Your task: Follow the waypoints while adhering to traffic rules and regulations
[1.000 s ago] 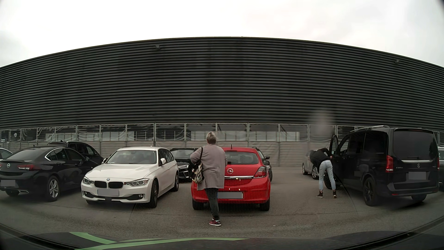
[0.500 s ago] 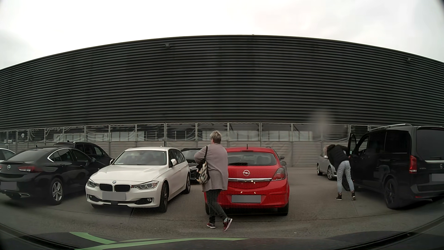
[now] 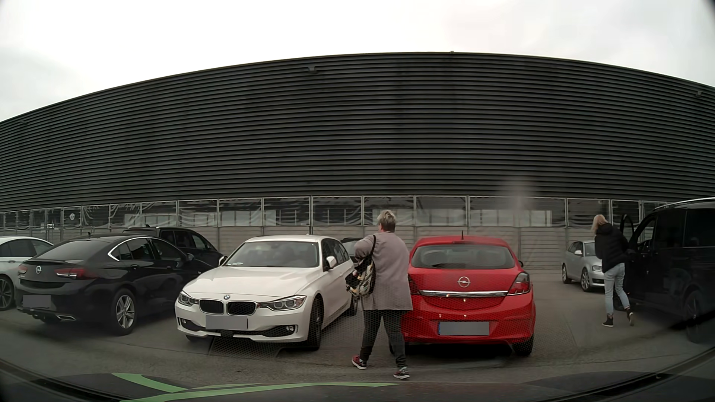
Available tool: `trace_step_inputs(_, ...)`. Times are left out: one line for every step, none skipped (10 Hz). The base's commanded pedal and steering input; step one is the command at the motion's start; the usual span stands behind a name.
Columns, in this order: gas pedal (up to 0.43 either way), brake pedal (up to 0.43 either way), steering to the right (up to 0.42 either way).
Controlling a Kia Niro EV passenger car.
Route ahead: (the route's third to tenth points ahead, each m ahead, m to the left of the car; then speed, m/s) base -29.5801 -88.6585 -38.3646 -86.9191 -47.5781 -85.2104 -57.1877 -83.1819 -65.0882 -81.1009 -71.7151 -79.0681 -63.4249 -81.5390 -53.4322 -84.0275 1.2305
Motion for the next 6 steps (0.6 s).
trace_step_inputs(0.028,0.0,-0.871)
trace_step_inputs(0.028,0.0,-0.908)
trace_step_inputs(0.028,0.0,-0.958)
trace_step_inputs(0.028,0.0,-0.967)
trace_step_inputs(0.028,0.0,-0.966)
trace_step_inputs(0.028,0.0,-0.965)
